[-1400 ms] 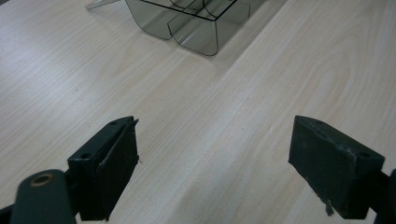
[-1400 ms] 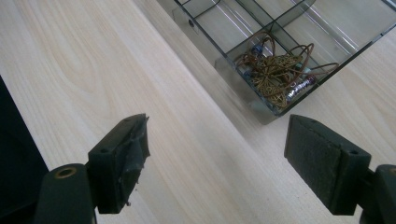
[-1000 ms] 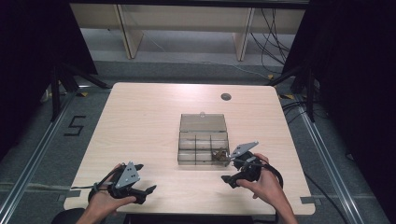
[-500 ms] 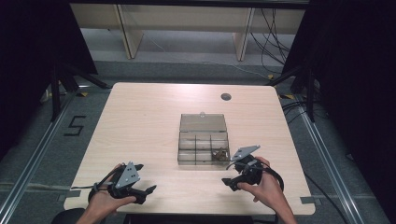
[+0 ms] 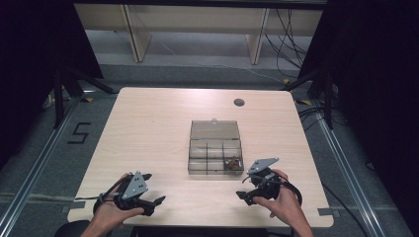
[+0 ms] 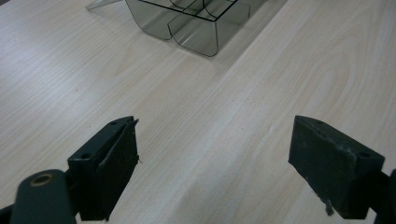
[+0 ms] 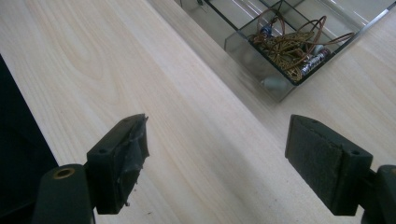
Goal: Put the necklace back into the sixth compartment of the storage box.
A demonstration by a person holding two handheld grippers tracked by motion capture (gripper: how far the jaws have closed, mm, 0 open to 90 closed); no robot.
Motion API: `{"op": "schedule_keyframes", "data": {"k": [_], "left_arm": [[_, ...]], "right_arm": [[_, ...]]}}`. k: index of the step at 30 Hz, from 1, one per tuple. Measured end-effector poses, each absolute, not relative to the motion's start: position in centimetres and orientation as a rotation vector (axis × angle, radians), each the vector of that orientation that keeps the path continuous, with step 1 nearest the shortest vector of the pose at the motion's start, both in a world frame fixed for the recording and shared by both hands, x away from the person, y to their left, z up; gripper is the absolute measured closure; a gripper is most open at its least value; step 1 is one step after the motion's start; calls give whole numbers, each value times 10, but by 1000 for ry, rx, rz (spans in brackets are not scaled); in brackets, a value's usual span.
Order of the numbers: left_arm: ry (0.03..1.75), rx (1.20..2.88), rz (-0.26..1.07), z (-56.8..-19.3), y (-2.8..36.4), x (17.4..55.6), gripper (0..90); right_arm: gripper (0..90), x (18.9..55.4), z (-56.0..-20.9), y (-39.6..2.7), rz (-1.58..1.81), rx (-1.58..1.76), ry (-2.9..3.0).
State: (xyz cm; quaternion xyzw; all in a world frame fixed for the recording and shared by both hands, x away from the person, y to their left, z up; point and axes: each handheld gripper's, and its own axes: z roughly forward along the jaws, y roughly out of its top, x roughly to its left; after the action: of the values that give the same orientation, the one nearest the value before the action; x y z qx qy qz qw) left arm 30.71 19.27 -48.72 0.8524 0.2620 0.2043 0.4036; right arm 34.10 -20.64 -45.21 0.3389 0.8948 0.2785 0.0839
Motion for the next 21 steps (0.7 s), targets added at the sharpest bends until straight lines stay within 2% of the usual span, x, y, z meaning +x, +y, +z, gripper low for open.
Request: {"op": "schedule_keyframes", "data": {"k": [21], "left_arm": [[658,2176,524,-486,194,307,150]], "right_arm": [[200,330,-466,-214,863,1038,2661]]}}
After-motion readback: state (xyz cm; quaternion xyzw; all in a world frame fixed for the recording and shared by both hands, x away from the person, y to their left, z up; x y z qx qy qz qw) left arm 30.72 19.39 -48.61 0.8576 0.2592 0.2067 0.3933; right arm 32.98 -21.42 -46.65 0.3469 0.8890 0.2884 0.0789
